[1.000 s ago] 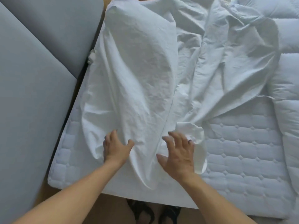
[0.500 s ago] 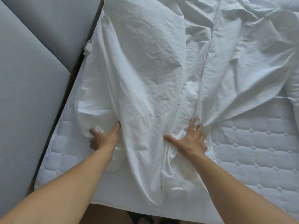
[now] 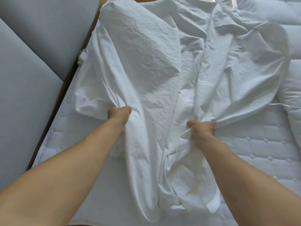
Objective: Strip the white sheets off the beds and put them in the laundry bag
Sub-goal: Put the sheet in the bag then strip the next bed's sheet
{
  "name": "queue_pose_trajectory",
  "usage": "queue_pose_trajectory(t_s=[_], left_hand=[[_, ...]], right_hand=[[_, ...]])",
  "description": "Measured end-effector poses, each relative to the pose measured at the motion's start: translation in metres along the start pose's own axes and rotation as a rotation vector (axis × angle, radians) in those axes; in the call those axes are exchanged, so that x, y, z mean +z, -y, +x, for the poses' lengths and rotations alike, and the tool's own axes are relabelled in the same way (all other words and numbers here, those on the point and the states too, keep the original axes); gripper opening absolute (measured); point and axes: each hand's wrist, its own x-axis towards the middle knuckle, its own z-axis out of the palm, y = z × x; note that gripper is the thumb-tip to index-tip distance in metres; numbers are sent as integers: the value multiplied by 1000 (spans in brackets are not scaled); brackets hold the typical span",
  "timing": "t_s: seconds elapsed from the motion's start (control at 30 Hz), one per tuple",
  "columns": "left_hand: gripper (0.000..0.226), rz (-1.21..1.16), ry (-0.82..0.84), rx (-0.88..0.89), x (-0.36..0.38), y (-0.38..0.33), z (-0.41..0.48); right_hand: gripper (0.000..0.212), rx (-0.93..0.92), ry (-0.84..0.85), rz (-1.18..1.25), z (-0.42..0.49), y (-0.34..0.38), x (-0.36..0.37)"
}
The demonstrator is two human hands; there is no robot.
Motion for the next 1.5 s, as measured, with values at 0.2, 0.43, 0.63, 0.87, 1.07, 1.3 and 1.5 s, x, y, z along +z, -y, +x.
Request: queue_pose_trajectory(t_s=[0.2,0.43,0.63,0.87,1.07,1.3,1.5], left_hand=[[9,-64,215,246,36,-55,-91],[21,-303,296,499,16,-46,-207],[54,26,295,148,-1,107,-253],[43,411,171,32,-25,200,-235],[87,856,124,493,-26,146,-216],[94,857,127,327,13,126,-177],[131,816,78,128,32,142,-140]], right_hand=[[14,-383,124,306,-57,57,-17],[22,-543,345,668,-138,55,-99],[23,-197,237,363,-175,-108,-124],[39,-72,263,-341,-178,-187,-137],[95,-418,-26,-526,-175,-150,-155],[98,-553,185,-860,-111,-100,-129],[138,-435,176,-987,-40,-107,-115]])
